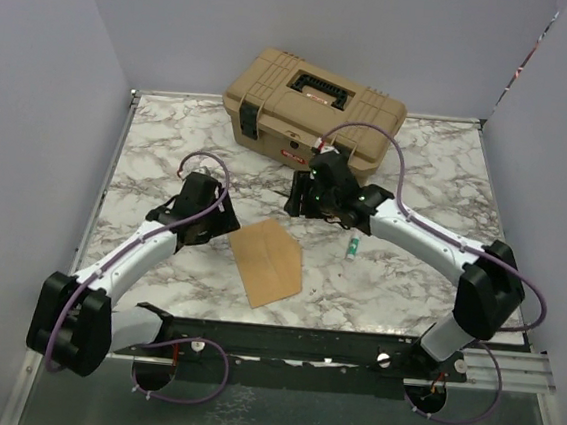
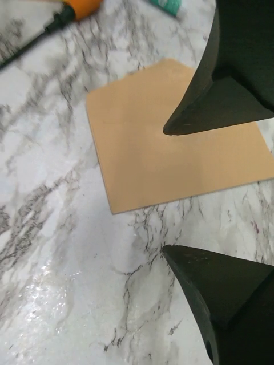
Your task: Place the letter into the envelope and seal it
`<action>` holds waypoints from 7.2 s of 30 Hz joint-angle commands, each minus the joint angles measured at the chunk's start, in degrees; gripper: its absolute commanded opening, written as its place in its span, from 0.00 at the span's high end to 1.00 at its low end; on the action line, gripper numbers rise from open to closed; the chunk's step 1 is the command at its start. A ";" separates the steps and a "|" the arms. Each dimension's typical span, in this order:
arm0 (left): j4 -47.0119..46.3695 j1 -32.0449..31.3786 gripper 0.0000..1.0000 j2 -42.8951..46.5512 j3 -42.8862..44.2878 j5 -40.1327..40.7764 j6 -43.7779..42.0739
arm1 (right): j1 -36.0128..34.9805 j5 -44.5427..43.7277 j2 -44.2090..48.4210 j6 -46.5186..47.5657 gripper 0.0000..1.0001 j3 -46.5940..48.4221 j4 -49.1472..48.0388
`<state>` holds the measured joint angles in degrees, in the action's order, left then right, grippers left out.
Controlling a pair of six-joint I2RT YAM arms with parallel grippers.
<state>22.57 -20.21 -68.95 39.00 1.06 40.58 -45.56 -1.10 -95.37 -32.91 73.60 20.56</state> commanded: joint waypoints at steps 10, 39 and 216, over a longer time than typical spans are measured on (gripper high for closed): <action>4.21 0.42 0.01 8.11 9.34 5.70 -6.17 | 1.36 -30.49 12.68 -15.03 0.17 -16.34 22.10; 1.30 0.43 0.01 9.71 7.03 0.45 -1.29 | 11.10 -21.42 2.97 -4.54 0.53 -26.08 -2.15; -21.31 -17.85 1.00 -3.69 18.92 -26.99 -24.62 | 19.13 -21.27 6.54 3.40 0.58 -34.20 -14.07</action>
<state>2.66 -38.24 -73.43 57.41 -27.31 15.51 -26.28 -21.02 -86.11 -28.05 38.54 5.15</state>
